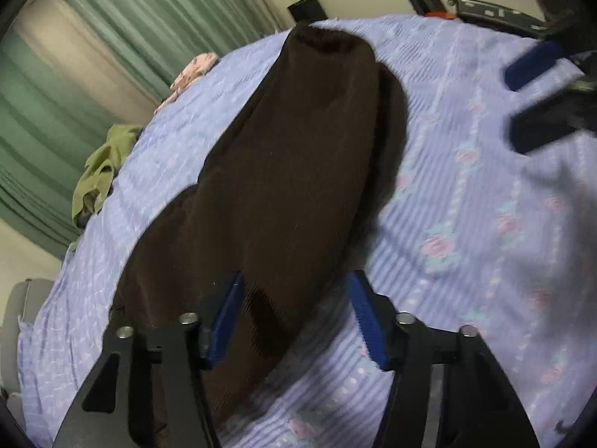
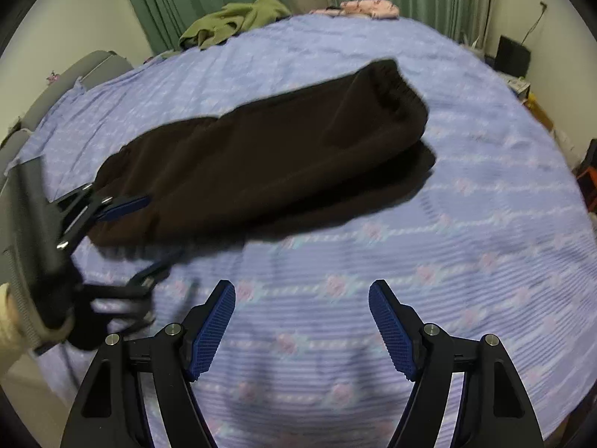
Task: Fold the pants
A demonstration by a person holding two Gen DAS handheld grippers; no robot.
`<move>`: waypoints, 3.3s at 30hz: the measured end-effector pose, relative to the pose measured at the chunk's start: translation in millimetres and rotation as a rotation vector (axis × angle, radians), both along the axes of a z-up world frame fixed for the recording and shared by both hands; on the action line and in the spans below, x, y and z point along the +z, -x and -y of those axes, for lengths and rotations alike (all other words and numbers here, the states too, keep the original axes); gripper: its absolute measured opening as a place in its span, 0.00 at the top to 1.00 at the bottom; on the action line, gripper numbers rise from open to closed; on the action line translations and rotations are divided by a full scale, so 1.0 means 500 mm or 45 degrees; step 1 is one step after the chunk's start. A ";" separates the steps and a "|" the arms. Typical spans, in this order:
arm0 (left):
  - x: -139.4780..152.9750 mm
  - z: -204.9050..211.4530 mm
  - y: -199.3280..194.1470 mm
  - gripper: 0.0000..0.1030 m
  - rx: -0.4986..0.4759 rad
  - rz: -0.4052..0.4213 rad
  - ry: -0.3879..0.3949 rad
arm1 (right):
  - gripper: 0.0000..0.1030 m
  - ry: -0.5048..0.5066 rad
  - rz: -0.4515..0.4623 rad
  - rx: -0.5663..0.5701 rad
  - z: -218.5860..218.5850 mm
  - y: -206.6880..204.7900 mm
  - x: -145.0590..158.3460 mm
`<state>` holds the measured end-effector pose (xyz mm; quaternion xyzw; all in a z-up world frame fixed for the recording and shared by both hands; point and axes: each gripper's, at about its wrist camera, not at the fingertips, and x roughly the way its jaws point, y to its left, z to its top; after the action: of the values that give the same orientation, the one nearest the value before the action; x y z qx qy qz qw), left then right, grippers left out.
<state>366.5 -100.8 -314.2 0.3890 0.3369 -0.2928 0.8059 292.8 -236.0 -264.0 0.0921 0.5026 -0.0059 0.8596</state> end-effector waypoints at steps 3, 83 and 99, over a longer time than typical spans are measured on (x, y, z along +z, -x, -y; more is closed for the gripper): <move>-0.019 -0.006 -0.032 0.71 0.046 -0.046 -0.029 | 0.28 -0.021 -0.006 0.016 -0.009 0.001 -0.013; 0.186 -0.220 -0.300 0.16 0.339 -0.151 0.364 | 0.44 0.150 0.222 -0.155 -0.045 -0.116 0.099; 0.029 0.031 -0.417 0.22 0.217 -0.487 0.137 | 0.44 -0.108 0.158 -0.443 0.236 -0.237 -0.070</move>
<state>575.0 -116.1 -299.5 0.2529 0.4992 -0.3098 0.7687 411.5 -353.8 -298.9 0.2141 0.4251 -0.1274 0.8702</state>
